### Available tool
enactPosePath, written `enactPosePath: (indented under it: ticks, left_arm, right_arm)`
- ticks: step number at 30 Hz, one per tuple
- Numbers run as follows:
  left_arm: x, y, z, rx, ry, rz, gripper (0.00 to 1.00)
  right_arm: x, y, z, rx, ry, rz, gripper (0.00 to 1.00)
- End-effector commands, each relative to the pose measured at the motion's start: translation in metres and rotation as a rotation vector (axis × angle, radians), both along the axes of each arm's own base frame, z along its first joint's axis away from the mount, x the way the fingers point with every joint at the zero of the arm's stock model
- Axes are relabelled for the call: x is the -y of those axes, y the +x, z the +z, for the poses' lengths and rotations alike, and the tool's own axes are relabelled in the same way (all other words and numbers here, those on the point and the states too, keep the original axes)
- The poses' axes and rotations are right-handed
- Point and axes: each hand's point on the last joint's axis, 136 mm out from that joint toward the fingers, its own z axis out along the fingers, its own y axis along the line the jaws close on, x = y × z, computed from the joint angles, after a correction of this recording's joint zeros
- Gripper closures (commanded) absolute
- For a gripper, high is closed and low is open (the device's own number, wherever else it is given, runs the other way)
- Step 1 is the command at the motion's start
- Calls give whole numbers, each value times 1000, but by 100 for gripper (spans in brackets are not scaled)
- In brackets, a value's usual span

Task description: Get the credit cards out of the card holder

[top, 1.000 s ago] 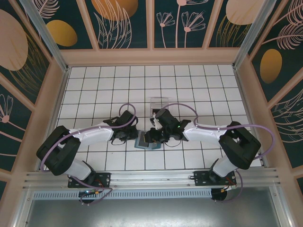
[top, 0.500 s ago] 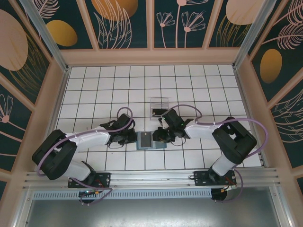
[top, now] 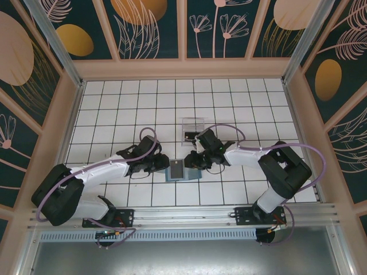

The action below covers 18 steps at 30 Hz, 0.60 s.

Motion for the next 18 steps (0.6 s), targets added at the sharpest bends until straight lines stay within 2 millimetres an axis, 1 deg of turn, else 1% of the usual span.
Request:
enactPosePath:
  ticks: [1,7,10,15,18]
  left_arm:
    - [12,6,13,21,-36,-15,62]
    - [18,0,-1,7,22,-37,61]
    - [13,-2,-10,-1,71,-31,65]
    - [9,-5,-19,-16,106,-40,70]
    - [7,-7,-24,-26,119,-47,70]
  right_arm:
    - [-18,5,26,28,72,17,72]
    - [-27,5,29,27,80,31,72]
    - [-28,6,27,24,75,30,73]
    - [-28,6,20,15,68,31,72]
    - [-28,5,16,9,63,34,72]
